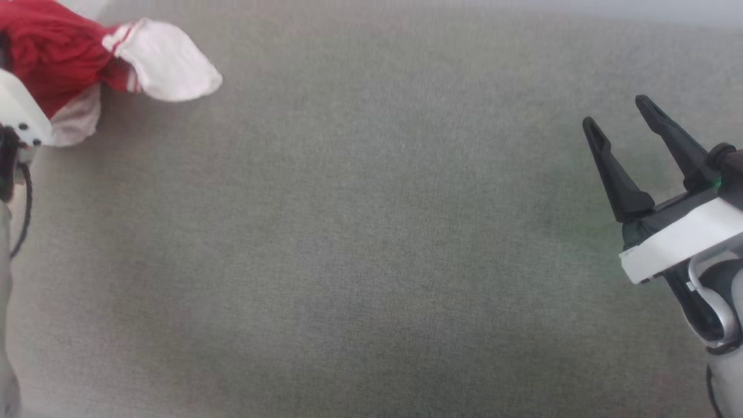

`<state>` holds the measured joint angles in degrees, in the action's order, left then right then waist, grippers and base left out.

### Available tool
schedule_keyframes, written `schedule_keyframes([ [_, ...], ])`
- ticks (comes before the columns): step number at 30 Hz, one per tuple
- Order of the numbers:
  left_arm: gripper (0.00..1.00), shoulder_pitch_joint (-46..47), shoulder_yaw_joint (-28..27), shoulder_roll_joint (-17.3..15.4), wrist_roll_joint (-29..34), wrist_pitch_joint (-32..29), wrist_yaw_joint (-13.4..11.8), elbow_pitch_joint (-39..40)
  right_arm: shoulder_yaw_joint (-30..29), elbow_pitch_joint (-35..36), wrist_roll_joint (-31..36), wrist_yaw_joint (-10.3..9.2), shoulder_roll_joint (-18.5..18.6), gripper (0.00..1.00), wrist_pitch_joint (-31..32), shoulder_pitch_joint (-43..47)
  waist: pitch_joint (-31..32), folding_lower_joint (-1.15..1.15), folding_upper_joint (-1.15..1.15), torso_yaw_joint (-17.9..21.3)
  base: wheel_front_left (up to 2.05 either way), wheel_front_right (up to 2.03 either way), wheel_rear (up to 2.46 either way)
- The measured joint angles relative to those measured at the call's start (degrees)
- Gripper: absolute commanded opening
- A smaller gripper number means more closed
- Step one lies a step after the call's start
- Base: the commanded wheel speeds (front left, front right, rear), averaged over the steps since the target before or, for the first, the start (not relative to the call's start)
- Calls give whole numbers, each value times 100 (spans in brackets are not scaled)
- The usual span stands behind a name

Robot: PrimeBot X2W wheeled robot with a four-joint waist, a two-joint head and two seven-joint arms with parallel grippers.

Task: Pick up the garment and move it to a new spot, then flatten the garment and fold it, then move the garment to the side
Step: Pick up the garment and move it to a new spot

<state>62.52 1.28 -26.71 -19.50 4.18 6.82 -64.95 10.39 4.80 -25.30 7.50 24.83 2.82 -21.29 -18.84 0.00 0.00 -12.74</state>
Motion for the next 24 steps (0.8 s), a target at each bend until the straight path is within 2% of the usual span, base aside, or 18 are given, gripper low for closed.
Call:
schedule_keyframes([
  [6, 0, 129, 401, -159, 147, -31, 46, 564, -71, -293, 0, -1, -188, 100, -238, 118, 373, 0, 0, 8, 0, 0, 0],
  [11, 0, 169, 723, -224, 157, -338, 54, 1329, -131, -477, -1, 0, -338, 100, -396, 198, 647, 0, 0, 57, 0, 0, 0],
  [19, 0, -193, 934, -463, 96, -1200, 54, 3158, -355, -682, 5, 0, -485, 100, -613, 302, 918, 0, 0, 308, 0, 0, 0],
  [24, 0, -641, 973, -522, 5, -1907, -159, 4546, -559, -750, 20, 0, -520, 100, -719, 351, 995, 0, 0, 584, 0, 0, 0],
])
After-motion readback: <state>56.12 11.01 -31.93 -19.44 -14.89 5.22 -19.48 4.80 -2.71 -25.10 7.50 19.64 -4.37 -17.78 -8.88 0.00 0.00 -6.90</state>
